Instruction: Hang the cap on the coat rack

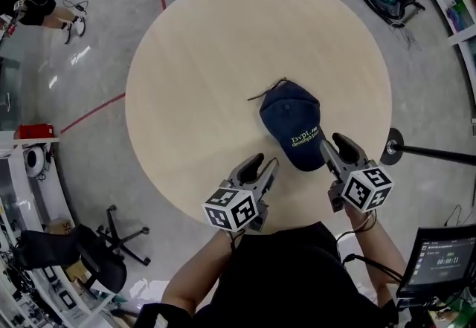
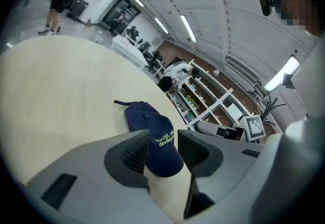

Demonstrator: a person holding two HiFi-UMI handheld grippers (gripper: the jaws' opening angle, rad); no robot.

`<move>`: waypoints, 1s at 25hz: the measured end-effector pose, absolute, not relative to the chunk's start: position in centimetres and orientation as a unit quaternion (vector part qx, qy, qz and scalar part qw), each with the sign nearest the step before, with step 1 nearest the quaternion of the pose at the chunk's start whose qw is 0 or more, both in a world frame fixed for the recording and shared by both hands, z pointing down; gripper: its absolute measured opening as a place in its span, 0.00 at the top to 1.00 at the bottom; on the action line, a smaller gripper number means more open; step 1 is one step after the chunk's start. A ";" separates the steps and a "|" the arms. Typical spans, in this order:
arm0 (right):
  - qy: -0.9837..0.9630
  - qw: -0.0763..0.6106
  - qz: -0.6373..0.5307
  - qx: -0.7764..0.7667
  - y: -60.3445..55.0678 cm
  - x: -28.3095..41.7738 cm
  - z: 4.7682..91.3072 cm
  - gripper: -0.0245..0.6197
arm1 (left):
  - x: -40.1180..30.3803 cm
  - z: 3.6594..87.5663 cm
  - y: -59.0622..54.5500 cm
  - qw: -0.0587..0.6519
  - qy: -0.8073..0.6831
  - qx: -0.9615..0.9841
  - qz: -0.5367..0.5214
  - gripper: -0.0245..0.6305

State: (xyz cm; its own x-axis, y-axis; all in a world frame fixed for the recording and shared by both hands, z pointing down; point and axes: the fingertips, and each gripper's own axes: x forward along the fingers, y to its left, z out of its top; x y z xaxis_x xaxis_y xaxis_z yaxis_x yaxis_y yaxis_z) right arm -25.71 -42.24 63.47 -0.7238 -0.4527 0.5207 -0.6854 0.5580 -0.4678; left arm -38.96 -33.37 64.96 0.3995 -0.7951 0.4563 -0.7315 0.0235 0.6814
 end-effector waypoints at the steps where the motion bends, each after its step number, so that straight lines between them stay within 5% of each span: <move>1: -0.864 0.176 0.338 0.329 -42.6 -25.6 63.7 0.72 | -39.1 65.4 -33.6 0.464 -0.549 0.694 -0.035 0.70; 25: -0.834 0.224 0.372 0.340 -46.7 -26.7 70.4 0.72 | -39.1 73.9 -38.7 0.557 -0.553 0.619 -0.022 0.70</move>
State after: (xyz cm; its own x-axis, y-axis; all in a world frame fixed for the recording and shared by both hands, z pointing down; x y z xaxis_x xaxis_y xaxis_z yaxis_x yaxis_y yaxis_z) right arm -26.67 -46.71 70.35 -0.6690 -0.4001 0.6264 -0.7334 0.4925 -0.4687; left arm -39.11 -38.69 73.86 0.3884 -0.7088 0.5888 -0.6600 0.2319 0.7145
